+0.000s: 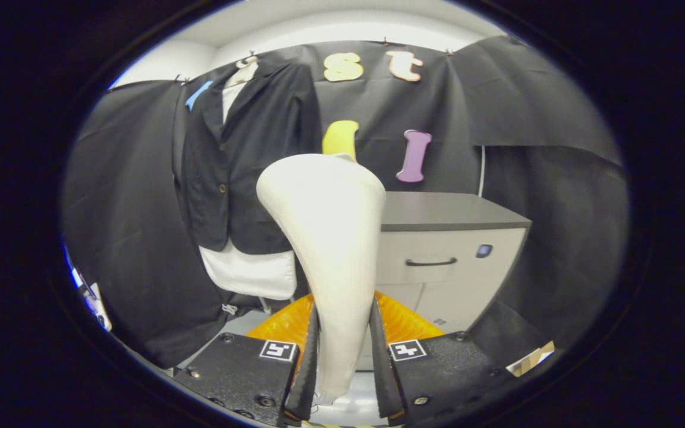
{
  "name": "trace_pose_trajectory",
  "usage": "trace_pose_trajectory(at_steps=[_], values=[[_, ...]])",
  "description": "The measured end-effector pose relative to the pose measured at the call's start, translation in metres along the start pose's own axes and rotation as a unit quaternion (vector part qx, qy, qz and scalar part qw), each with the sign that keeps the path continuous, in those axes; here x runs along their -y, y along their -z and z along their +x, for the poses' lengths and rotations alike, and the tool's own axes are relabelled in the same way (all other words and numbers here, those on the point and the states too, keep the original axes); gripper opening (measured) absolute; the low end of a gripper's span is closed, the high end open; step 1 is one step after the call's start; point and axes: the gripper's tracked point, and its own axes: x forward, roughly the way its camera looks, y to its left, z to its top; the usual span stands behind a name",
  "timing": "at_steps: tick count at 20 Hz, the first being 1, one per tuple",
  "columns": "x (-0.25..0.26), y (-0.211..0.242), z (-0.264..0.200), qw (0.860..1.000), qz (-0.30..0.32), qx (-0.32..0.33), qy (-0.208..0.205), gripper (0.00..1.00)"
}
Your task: Iron the clothes twice with a garment steamer, once on the left side and once on the right side.
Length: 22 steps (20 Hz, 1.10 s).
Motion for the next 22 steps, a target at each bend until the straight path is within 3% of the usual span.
trace_pose_trajectory(at_steps=[4, 10, 22], values=[[0.051, 0.026, -0.057, 1.0, 0.006, 0.004, 0.007, 0.43], [0.088, 0.038, -0.121, 0.999, 0.002, 0.034, 0.02, 0.43], [0.114, 0.047, -0.146, 0.999, 0.014, 0.031, 0.023, 0.43]])
